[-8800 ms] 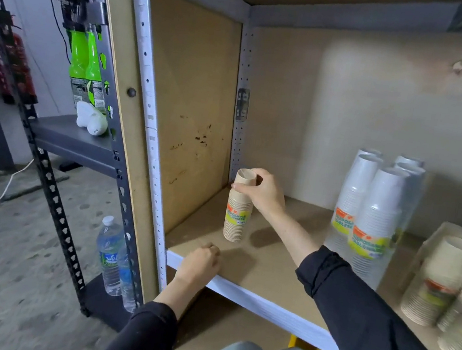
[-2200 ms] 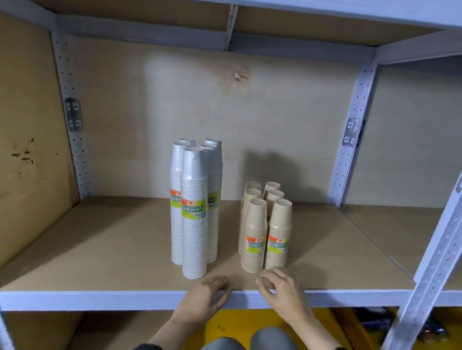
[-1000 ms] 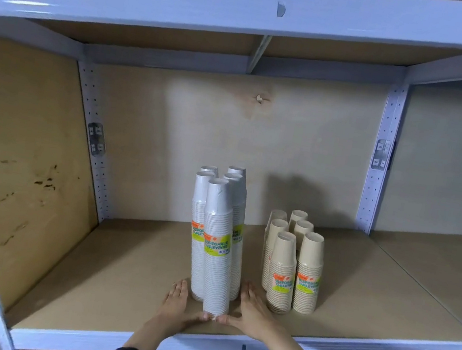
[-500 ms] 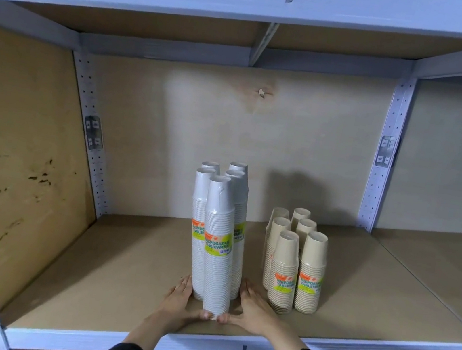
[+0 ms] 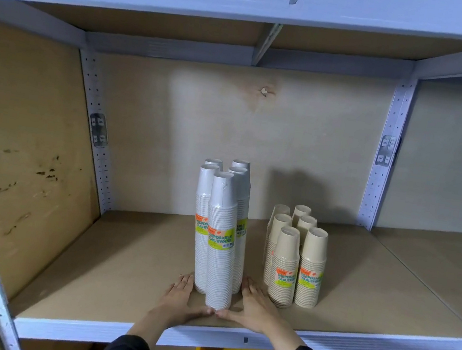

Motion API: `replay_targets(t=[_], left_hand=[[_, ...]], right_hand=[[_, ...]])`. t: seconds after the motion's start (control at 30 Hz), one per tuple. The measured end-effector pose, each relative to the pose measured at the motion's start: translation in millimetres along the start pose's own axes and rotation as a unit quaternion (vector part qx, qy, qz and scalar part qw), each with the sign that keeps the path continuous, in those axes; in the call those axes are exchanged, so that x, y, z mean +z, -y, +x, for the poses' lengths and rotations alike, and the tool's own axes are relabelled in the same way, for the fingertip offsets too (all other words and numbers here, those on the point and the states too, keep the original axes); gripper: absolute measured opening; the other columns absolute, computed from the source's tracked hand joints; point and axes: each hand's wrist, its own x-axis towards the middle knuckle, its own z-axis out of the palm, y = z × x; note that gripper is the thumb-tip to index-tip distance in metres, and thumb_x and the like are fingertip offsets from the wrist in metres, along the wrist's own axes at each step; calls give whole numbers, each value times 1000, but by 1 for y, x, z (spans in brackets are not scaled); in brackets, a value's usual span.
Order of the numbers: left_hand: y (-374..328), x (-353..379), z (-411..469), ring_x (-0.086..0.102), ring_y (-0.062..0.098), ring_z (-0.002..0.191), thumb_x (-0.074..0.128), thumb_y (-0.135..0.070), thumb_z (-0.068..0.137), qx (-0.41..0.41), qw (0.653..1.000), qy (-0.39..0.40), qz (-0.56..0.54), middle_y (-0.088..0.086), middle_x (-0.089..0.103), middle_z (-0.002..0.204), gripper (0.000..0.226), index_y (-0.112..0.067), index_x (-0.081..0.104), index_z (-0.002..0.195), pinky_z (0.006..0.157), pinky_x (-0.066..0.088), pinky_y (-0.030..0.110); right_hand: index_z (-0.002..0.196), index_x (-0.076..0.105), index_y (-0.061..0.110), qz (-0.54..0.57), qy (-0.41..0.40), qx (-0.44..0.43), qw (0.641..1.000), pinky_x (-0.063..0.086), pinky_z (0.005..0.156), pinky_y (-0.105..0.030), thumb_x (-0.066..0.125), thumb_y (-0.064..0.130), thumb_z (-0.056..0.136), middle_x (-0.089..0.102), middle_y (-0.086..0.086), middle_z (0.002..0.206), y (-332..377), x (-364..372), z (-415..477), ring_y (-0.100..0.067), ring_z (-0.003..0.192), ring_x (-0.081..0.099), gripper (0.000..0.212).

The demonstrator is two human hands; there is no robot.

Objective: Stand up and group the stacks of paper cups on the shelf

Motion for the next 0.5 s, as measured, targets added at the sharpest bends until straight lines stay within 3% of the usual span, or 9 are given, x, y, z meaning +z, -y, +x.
replay_targets(t=[0.37, 0.43, 0.5], left_hand=[[3, 8, -14, 1, 19, 149, 38, -52, 93, 3, 1000, -5, 23, 5, 3, 160, 80, -8, 3, 150, 122, 4, 33], [1, 7, -19, 2, 18, 149, 36, -50, 94, 0, 1000, -9, 27, 5, 4, 160, 76, -8, 5, 149, 121, 4, 32], [-1, 6, -23, 5, 18, 148, 36, -48, 95, 4, 999, -15, 33, 5, 7, 160, 72, -8, 8, 149, 121, 6, 31]], right_hand=[[147, 6, 4, -25, -50, 15, 998, 8, 120, -37, -12, 96, 16, 6, -12, 158, -2, 15, -2, -22, 146, 9, 162], [147, 8, 3, -16, -43, 18, 999, 9, 120, -37, -7, 97, 29, 8, -13, 158, -1, 15, -8, -23, 146, 11, 152], [147, 11, 3, 3, -49, 35, 998, 10, 119, -36, 15, 88, 62, 9, -12, 158, 4, 14, -14, -24, 146, 11, 120]])
